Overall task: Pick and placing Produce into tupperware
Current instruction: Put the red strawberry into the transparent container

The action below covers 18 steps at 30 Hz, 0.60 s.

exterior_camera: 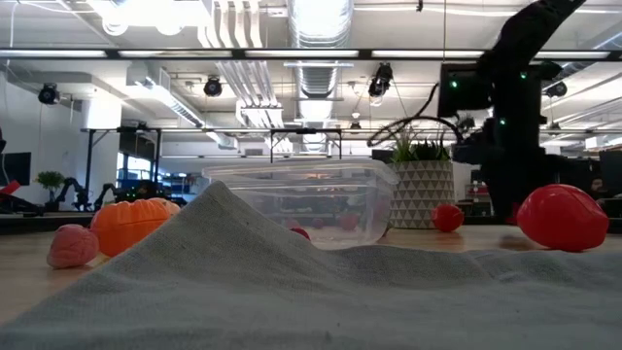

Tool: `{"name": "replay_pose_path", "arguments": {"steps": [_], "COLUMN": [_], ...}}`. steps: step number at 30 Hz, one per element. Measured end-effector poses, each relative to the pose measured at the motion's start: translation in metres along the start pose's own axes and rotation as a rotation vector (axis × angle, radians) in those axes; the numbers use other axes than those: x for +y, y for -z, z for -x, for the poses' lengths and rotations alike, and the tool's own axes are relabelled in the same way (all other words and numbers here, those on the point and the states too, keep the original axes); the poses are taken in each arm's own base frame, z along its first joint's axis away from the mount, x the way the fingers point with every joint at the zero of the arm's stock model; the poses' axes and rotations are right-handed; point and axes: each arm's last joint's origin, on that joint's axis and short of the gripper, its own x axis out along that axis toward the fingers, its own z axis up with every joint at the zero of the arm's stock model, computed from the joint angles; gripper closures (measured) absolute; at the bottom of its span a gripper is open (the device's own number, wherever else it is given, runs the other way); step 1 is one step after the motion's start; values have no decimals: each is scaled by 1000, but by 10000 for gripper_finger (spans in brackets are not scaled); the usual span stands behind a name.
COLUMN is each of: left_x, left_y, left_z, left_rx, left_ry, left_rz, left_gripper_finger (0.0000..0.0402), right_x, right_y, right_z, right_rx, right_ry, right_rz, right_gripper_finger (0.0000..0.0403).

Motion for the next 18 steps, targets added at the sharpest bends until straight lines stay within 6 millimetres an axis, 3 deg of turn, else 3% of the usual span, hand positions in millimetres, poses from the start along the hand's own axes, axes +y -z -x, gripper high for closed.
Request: {"name": "replay_pose_path", "arguments": {"steps": [6, 13, 18], "left_x": [0, 0, 0], "left_y": [0, 0, 0], "left_z": [0, 0, 0], "left_rx": [0, 1, 4], "left_ry": [0, 0, -1], "left_rz": [0, 0, -1], "left_gripper_finger": [401, 401, 401], "right_x": [34, 91, 125], "right_y": [-14, -19, -24], "right_z": [36, 93, 102], "right_rx": [-95, -241, -228], "right_ry": [-137, -446, -496], "right_rz": [65, 269, 334], "right_gripper_finger": [252, 248, 249]}}
